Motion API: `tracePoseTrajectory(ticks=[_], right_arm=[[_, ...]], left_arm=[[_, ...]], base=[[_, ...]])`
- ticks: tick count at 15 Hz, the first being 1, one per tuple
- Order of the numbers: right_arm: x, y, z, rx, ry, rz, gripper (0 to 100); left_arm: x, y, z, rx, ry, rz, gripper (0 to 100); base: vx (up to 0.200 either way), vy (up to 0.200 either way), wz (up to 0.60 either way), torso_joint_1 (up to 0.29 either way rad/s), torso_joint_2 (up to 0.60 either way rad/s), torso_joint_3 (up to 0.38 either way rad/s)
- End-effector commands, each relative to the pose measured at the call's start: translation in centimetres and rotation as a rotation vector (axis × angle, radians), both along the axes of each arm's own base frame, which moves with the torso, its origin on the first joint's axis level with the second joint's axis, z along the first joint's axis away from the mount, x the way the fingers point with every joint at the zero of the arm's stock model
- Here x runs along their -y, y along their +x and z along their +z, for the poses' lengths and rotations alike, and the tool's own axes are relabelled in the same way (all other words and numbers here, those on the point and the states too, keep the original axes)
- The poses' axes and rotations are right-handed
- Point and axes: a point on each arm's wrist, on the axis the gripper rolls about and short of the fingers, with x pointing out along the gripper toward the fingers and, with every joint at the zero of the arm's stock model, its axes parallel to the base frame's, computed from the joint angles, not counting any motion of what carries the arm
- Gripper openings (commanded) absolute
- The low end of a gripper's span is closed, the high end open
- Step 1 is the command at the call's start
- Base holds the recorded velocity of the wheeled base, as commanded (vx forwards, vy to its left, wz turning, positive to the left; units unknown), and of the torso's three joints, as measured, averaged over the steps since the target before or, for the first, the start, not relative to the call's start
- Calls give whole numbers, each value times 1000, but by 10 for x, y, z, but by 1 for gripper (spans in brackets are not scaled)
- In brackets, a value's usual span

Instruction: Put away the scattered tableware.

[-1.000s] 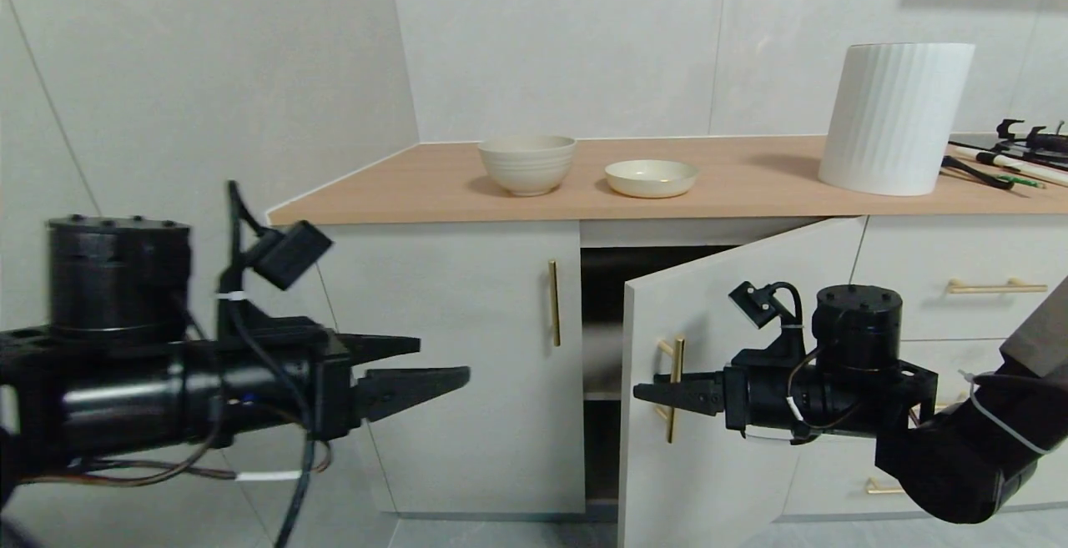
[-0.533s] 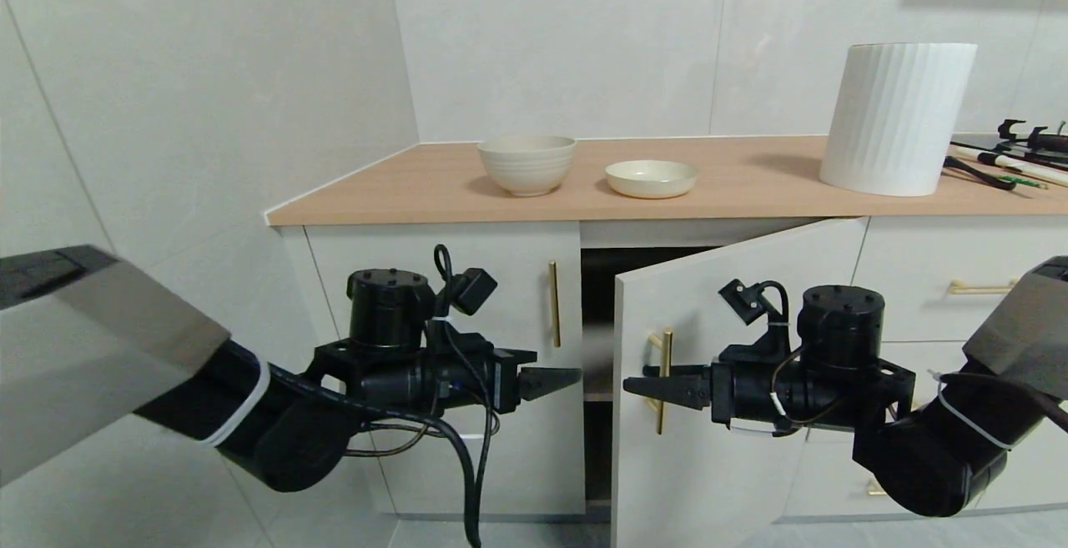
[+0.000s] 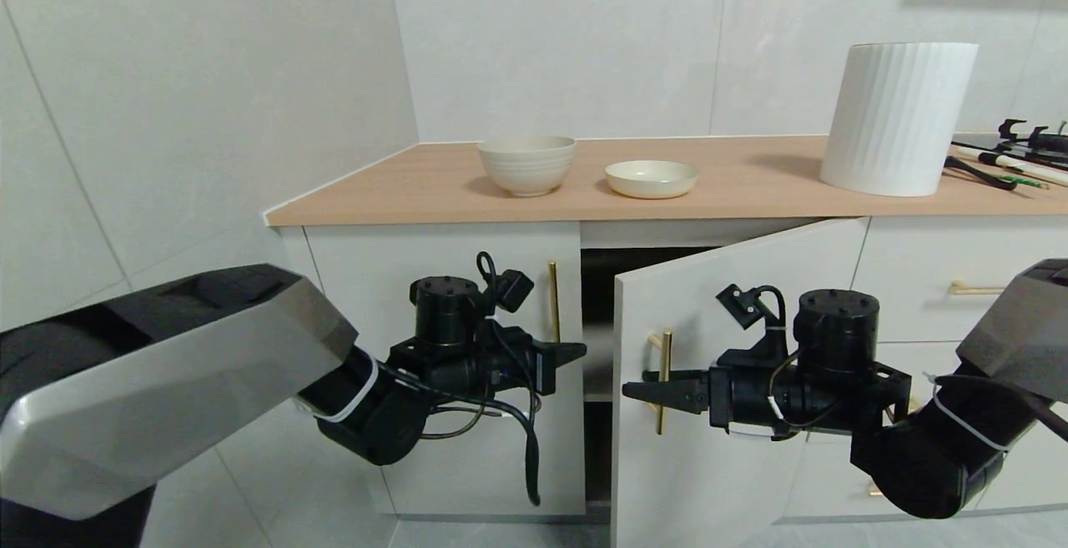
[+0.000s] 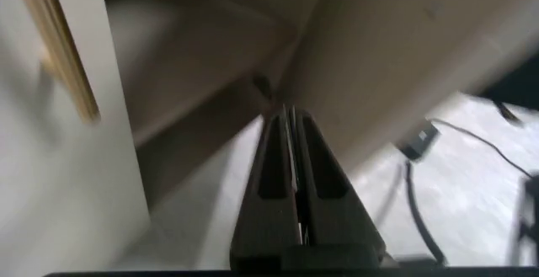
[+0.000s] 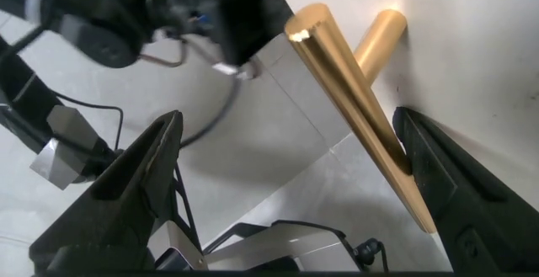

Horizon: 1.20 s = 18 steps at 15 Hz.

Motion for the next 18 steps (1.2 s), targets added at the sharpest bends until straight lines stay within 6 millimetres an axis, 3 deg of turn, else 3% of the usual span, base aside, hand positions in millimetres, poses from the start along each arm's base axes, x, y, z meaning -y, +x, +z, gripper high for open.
tracePoseTrajectory(ticks=[1, 6, 10, 15, 18], right_arm=[[0, 0, -3, -8, -4, -1, 100], [0, 0, -4, -7, -6, 0, 100], [4, -4, 0, 38, 15, -11, 100], [37, -6, 1, 72, 21, -100, 100], [55, -30, 7, 56, 13, -123, 100]], left_arm=[[12, 12, -15, 2, -1, -7, 0], [46, 25, -11, 41, -55, -16, 0], [70, 10, -6, 60, -80, -61, 0], [72, 7, 0, 75, -88, -64, 0], [72, 3, 5, 76, -90, -67, 0]], base=[[0, 0, 0, 0, 0, 0], [0, 0, 0, 0, 0, 0], [0, 0, 0, 0, 0, 0], [0, 0, 0, 0, 0, 0], [0, 0, 0, 0, 0, 0]])
